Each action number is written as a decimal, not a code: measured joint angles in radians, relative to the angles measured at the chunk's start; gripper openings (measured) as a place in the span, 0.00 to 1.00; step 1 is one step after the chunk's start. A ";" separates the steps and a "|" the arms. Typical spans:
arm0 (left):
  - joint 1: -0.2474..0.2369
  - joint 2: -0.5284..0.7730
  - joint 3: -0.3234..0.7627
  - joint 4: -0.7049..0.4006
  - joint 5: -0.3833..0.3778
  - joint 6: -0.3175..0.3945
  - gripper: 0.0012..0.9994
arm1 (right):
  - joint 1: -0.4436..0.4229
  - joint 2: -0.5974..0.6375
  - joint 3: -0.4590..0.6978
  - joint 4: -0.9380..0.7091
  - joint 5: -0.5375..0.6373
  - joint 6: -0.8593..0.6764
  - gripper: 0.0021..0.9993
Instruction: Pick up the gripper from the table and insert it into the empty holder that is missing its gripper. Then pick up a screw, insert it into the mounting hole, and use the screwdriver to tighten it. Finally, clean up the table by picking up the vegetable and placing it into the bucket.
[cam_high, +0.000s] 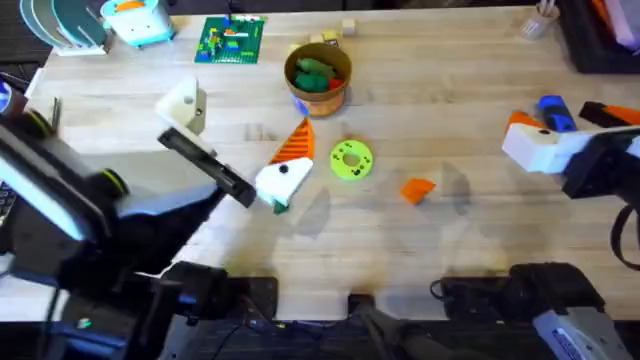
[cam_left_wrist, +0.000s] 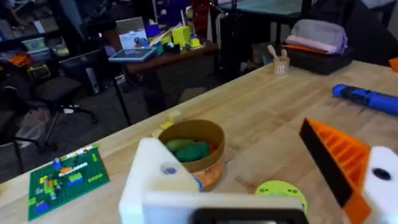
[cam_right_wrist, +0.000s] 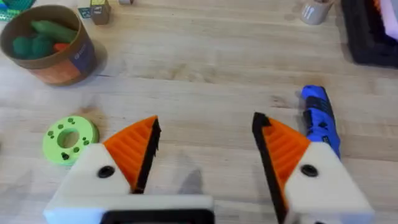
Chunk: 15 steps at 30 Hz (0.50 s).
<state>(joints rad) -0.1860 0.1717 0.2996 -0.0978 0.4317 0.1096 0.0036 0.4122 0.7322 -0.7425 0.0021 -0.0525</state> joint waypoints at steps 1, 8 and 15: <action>0.000 -0.026 -0.042 0.038 0.006 -0.009 0.99 | 0.000 0.000 0.000 0.000 0.000 0.000 0.92; -0.022 -0.155 -0.256 0.185 0.066 -0.057 0.99 | 0.000 0.000 0.000 0.000 0.000 0.000 0.91; -0.070 -0.167 -0.294 0.085 0.097 -0.136 0.99 | 0.000 0.000 0.000 0.000 0.000 0.000 0.91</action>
<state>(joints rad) -0.2559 0.0051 0.0059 -0.0132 0.5289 -0.0263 0.0036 0.4122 0.7322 -0.7422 0.0021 -0.0525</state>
